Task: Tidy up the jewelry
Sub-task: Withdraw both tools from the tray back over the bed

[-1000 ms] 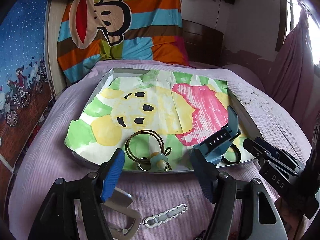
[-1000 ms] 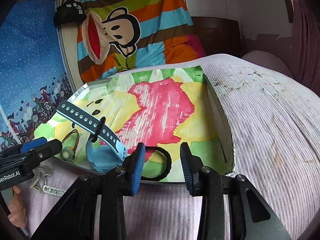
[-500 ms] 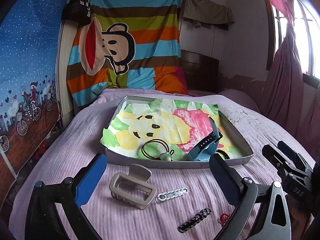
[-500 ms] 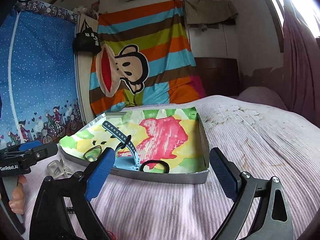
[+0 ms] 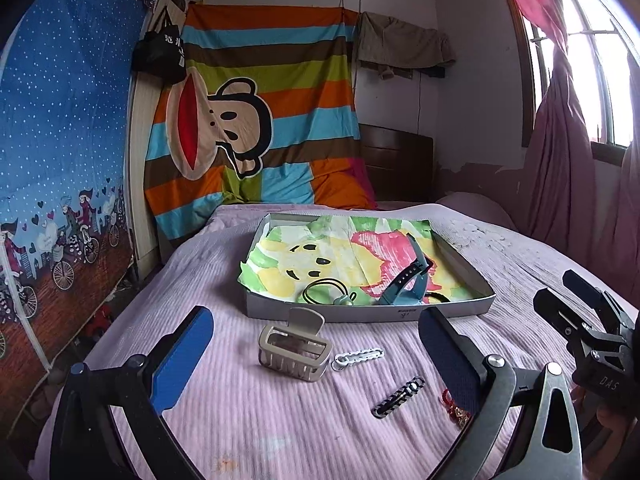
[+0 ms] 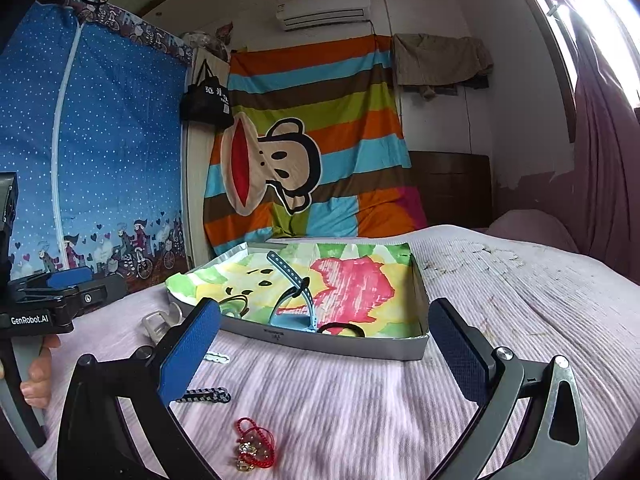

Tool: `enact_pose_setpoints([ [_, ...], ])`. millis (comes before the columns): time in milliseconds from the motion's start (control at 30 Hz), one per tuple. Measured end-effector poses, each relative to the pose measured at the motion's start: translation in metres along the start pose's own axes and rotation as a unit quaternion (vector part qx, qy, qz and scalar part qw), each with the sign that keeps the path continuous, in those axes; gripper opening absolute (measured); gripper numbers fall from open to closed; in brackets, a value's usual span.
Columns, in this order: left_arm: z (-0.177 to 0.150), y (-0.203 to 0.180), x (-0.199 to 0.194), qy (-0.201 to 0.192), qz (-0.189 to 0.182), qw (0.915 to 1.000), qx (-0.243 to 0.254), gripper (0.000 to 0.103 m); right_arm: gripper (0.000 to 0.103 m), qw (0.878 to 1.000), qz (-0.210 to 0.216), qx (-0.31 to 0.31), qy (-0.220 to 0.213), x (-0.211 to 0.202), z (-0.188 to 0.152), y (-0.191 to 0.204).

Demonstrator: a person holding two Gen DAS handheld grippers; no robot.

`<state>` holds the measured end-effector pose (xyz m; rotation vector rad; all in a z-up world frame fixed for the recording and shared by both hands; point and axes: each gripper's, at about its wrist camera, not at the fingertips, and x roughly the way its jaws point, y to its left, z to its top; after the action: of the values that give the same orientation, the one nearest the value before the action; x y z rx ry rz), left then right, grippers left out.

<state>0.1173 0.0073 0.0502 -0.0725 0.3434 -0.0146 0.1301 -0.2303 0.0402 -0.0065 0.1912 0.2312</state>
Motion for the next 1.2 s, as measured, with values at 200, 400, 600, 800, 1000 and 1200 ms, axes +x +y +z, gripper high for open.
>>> enact_pose_setpoints([
  [200, -0.012, 0.008, -0.013, 0.015, -0.005, 0.9999, -0.005, 0.103, 0.102, 1.0, 0.006, -0.013, -0.001, -0.019, -0.004, 0.007],
  [400, -0.027, 0.017, -0.02, 0.038, -0.004, 0.9992, -0.011, 0.103, 0.102, 1.0, 0.009, -0.017, 0.019, -0.029, -0.012, 0.007],
  [600, -0.032, 0.025, -0.016, 0.071, -0.012, 0.997, -0.03, 0.103, 0.102, 0.999, 0.011, -0.023, 0.045, -0.031, -0.021, 0.008],
  [800, -0.041, 0.021, -0.009, 0.105, -0.015, 0.9942, -0.019, 0.103, 0.102, 0.997, 0.014, -0.03, 0.07, -0.03, -0.027, 0.01],
  [1000, -0.047, 0.021, -0.001, 0.136, -0.013, 0.9905, -0.014, 0.103, 0.102, 0.995, 0.017, -0.032, 0.096, -0.024, -0.033, 0.011],
  [1200, -0.047, 0.024, 0.014, 0.175, -0.007, 0.9844, -0.015, 0.103, 0.102, 0.99, 0.027, -0.029, 0.134, -0.011, -0.039, 0.01],
])
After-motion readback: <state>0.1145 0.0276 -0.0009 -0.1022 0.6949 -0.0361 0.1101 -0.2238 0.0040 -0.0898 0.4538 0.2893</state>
